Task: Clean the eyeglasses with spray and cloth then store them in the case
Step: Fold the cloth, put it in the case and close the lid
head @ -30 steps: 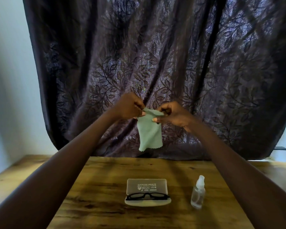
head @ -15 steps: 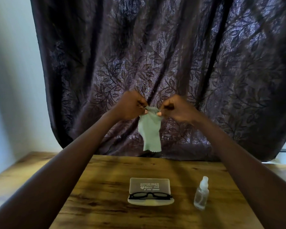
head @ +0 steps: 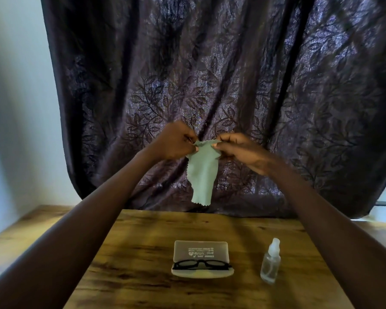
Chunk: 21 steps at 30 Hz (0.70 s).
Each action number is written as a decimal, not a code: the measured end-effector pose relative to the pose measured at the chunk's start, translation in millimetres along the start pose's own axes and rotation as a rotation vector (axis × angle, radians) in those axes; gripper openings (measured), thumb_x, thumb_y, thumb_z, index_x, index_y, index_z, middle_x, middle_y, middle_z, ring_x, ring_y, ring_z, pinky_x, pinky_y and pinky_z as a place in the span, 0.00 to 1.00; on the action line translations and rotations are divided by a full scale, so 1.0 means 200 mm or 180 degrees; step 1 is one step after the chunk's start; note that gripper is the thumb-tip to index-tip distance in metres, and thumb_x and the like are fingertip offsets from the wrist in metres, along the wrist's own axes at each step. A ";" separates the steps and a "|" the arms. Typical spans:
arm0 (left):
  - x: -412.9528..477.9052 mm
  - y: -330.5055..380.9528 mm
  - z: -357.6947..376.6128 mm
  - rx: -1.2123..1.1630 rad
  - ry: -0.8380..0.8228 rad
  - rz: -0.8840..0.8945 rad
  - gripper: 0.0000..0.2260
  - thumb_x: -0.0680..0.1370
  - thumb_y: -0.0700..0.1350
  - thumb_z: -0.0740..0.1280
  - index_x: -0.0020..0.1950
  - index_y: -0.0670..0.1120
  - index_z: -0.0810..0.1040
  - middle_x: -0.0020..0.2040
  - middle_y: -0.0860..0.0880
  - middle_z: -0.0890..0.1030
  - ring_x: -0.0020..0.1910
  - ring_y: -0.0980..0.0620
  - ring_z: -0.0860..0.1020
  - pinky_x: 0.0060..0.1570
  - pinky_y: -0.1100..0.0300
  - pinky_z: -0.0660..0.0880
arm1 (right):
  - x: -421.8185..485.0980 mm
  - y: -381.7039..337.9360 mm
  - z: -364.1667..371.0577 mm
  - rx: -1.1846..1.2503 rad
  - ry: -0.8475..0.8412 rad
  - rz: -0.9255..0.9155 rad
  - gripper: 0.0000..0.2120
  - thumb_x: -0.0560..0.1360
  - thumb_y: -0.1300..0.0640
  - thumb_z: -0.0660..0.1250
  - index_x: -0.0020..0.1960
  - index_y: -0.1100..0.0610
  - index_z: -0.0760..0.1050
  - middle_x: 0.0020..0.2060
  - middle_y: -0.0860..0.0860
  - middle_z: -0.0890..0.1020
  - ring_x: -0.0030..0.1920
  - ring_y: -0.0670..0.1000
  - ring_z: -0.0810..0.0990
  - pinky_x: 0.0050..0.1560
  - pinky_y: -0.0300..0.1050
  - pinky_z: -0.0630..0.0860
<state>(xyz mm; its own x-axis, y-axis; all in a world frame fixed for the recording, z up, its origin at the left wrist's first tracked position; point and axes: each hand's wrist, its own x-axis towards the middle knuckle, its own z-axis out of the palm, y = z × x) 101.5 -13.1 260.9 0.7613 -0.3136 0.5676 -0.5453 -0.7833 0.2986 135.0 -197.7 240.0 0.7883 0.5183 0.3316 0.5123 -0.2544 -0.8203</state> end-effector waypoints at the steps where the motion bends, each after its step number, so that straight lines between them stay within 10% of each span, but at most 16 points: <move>1: 0.00 0.00 0.00 -0.0030 -0.0006 0.0000 0.04 0.69 0.34 0.70 0.43 0.34 0.81 0.25 0.56 0.70 0.22 0.70 0.69 0.26 0.78 0.62 | 0.00 0.01 0.00 0.0223 0.0038 0.0025 0.07 0.77 0.63 0.60 0.43 0.56 0.75 0.40 0.51 0.78 0.39 0.46 0.78 0.40 0.37 0.77; 8: 0.01 -0.04 -0.01 -0.0594 -0.0122 -0.0202 0.08 0.69 0.35 0.71 0.47 0.35 0.80 0.32 0.51 0.78 0.27 0.65 0.74 0.35 0.71 0.72 | 0.00 0.02 0.02 0.1362 0.0263 0.0176 0.08 0.76 0.65 0.60 0.40 0.56 0.73 0.25 0.45 0.80 0.23 0.41 0.76 0.26 0.33 0.75; 21: -0.18 -0.06 0.27 -0.4415 -0.0590 -0.1383 0.22 0.70 0.58 0.58 0.54 0.45 0.76 0.44 0.49 0.84 0.43 0.54 0.82 0.43 0.58 0.81 | 0.01 -0.01 0.03 0.2118 -0.0034 0.0246 0.10 0.78 0.59 0.57 0.41 0.55 0.74 0.27 0.46 0.81 0.26 0.46 0.81 0.29 0.40 0.79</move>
<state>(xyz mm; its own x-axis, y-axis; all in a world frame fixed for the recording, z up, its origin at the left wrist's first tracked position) 100.4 -21.9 195.4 0.9251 -0.3398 0.1696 -0.0779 0.2674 0.9604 133.9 -190.6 239.4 0.8092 0.5276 0.2585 0.1323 0.2651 -0.9551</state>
